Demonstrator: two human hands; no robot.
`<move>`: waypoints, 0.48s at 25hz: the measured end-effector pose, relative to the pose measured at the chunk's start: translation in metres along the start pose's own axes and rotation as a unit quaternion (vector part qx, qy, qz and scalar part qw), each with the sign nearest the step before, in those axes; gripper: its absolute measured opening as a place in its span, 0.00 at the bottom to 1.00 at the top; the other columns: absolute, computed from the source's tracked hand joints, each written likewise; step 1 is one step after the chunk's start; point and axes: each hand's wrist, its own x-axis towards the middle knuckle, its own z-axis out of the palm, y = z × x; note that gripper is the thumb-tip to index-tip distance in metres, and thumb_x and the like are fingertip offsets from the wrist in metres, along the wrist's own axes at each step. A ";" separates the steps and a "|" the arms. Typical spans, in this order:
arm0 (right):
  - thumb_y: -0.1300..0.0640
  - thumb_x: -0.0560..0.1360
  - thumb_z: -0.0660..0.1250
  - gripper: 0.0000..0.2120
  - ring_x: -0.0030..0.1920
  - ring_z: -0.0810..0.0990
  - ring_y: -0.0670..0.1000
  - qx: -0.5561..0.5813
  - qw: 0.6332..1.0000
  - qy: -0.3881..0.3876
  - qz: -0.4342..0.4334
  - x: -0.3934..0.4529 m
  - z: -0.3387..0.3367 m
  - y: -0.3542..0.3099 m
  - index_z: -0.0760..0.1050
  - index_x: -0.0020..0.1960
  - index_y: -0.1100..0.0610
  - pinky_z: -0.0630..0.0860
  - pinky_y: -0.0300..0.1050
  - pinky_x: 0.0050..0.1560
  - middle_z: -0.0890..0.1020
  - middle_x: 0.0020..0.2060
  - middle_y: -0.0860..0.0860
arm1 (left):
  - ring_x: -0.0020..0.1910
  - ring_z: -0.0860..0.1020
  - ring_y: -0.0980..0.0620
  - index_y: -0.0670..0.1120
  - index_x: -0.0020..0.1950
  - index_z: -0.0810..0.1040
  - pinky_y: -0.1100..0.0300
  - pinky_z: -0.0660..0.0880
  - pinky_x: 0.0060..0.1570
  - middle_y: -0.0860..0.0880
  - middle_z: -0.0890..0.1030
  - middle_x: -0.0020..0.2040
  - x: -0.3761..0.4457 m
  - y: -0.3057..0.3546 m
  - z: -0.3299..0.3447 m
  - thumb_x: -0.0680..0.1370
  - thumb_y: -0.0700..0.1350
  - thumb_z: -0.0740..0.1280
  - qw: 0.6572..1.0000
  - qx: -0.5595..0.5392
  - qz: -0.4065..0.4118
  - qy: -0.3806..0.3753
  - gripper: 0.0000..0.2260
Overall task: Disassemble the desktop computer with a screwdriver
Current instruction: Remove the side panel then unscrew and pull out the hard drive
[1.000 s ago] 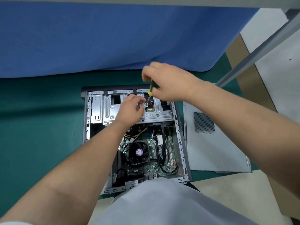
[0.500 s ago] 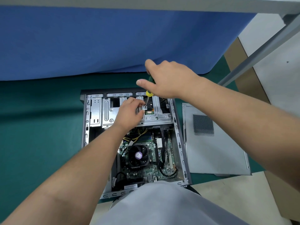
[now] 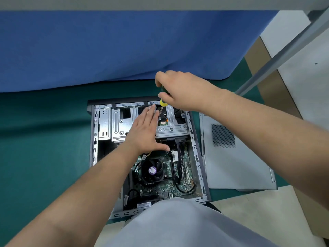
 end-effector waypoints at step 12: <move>0.49 0.81 0.61 0.09 0.43 0.75 0.57 0.040 0.999 0.008 0.009 -0.006 -0.004 0.005 0.67 0.57 0.54 0.67 0.48 0.39 0.75 0.48 0.51 | 0.82 0.37 0.46 0.41 0.82 0.35 0.50 0.38 0.81 0.43 0.35 0.83 -0.006 0.012 0.009 0.73 0.74 0.59 0.994 0.089 -0.037 0.042 0.55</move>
